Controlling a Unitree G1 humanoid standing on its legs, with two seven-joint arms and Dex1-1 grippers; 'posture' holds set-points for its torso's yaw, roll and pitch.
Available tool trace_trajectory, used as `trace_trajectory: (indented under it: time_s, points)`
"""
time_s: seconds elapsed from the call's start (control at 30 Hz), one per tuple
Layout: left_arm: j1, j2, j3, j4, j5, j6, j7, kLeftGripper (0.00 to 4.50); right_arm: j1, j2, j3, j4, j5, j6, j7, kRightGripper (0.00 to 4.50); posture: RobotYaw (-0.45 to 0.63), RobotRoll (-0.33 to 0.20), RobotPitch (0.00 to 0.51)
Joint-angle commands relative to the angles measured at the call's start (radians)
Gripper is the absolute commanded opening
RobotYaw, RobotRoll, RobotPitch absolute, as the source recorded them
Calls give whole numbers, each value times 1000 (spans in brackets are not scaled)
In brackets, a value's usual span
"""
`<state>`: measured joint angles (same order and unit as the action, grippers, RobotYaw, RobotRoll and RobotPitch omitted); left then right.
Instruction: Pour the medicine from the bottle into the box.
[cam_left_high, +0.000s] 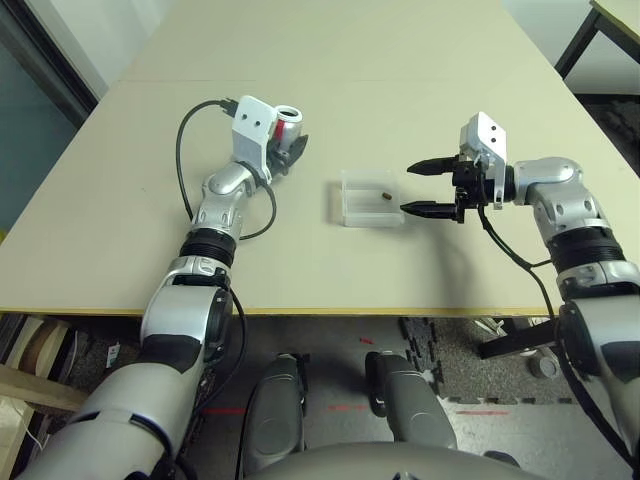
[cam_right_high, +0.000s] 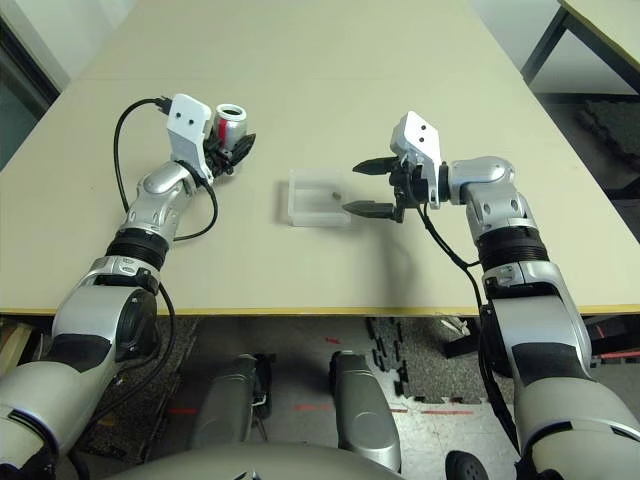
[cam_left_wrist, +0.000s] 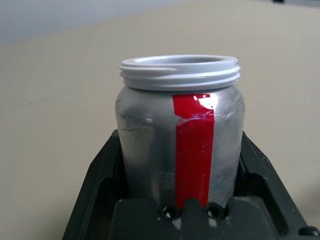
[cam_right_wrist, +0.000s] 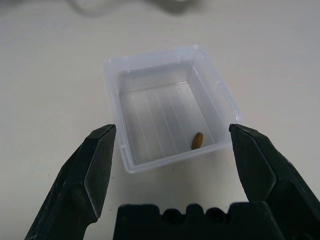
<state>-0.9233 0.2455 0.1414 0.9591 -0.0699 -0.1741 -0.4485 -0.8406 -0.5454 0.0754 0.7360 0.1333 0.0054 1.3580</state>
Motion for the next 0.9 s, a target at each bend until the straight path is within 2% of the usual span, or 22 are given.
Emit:
trace_trajectory:
  time_s: [0.03, 0.37, 0.9]
  points:
    - [20, -8, 15, 36, -17, -54, 18, 2707, -11, -10, 7, 9, -9, -10, 4, 4500, -41, 0, 134]
    - [36, -18, 17, 154, -1, -172, 29, 2707, -7, -27, 4, -3, -8, -3, 5, 4500, -67, 0, 141]
    - [72, -54, 52, 197, -23, -312, 70, 2707, -8, -37, 3, -14, -4, 8, 4, 4500, -82, 0, 147]
